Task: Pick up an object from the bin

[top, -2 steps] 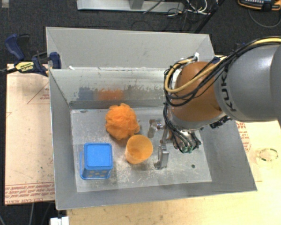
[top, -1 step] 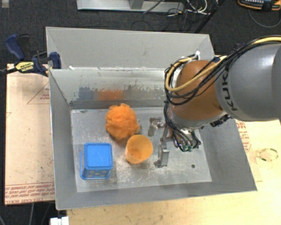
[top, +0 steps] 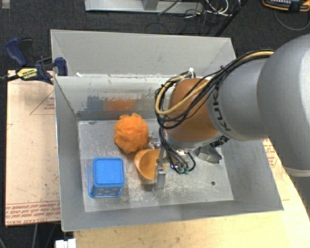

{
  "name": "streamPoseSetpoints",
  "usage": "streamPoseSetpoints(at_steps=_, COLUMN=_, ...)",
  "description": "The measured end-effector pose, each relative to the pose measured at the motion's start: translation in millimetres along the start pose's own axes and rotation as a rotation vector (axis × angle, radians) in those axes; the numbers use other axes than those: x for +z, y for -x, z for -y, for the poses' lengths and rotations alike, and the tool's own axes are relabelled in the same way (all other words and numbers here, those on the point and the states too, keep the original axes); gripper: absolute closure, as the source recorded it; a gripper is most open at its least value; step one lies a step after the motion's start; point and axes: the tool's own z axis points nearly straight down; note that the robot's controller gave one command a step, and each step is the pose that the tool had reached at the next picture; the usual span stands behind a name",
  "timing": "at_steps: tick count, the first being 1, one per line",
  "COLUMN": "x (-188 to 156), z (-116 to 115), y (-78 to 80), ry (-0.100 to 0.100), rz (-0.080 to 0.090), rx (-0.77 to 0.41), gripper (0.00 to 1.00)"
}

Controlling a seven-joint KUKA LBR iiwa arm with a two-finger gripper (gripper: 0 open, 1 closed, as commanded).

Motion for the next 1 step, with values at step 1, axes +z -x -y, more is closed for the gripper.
streamPoseSetpoints(at_steps=1, x=3.7, z=-8.7, y=-2.0, ry=0.000, rz=-0.004, rx=-0.005, gripper=0.00)
